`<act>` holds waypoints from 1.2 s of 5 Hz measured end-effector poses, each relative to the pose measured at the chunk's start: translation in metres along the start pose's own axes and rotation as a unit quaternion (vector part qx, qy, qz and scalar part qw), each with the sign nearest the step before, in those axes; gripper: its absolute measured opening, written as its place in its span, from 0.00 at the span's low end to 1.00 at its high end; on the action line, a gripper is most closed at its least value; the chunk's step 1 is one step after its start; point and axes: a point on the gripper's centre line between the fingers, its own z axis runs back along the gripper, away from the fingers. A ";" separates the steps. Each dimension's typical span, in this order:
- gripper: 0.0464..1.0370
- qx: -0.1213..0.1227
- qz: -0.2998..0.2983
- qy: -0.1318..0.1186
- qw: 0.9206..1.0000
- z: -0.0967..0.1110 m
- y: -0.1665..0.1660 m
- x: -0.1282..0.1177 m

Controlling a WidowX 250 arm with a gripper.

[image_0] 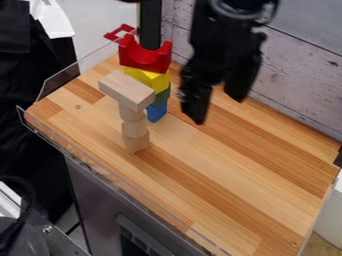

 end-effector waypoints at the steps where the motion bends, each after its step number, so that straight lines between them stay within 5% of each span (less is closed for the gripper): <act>1: 0.96 0.013 0.011 -0.003 1.000 0.003 0.007 0.015; 4: 0.96 -0.005 0.070 -0.002 0.998 0.008 0.030 0.070; 6: 0.96 0.003 0.095 0.020 0.995 -0.005 0.040 0.085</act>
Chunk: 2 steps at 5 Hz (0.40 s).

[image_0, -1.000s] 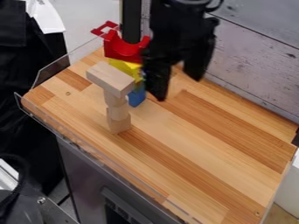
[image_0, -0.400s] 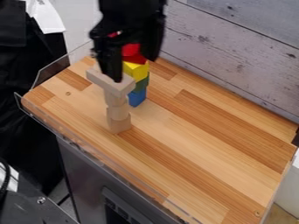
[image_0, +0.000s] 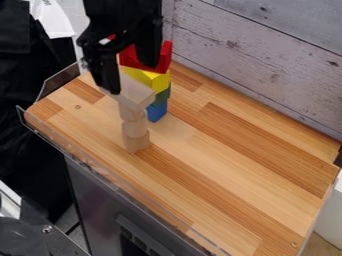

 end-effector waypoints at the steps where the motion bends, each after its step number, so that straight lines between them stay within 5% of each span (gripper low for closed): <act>1: 0.96 0.004 -0.003 0.010 1.000 -0.008 -0.003 0.001; 2: 0.96 0.003 -0.003 0.015 1.000 -0.015 -0.003 0.000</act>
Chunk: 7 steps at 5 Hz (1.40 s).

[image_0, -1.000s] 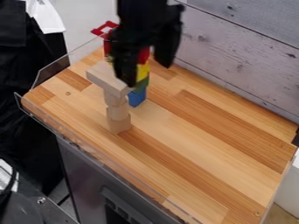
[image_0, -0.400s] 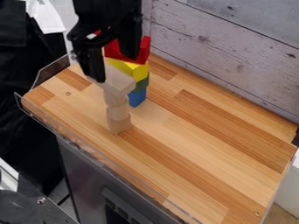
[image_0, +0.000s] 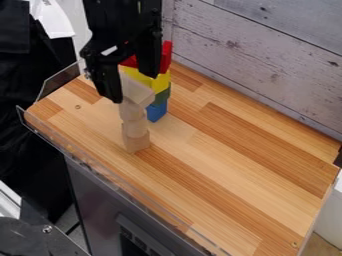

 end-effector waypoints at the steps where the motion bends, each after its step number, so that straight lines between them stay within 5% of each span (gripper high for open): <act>1: 0.96 0.000 -0.001 0.009 1.000 -0.009 -0.001 -0.002; 2: 0.91 0.005 0.000 0.013 1.000 -0.012 -0.001 0.000; 3: 0.64 0.003 0.003 0.014 1.000 -0.016 0.001 0.000; 4: 0.51 0.001 0.002 0.014 1.000 -0.016 0.001 0.000; 7: 0.51 0.004 0.004 0.001 1.000 -0.005 -0.010 -0.009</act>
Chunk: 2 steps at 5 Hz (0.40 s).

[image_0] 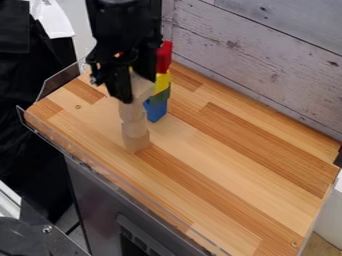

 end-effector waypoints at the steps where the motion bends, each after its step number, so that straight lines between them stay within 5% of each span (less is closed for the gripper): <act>1: 0.51 -0.022 0.006 0.003 1.000 0.005 -0.009 -0.033; 2: 0.51 -0.033 0.001 0.014 0.999 -0.001 -0.015 -0.066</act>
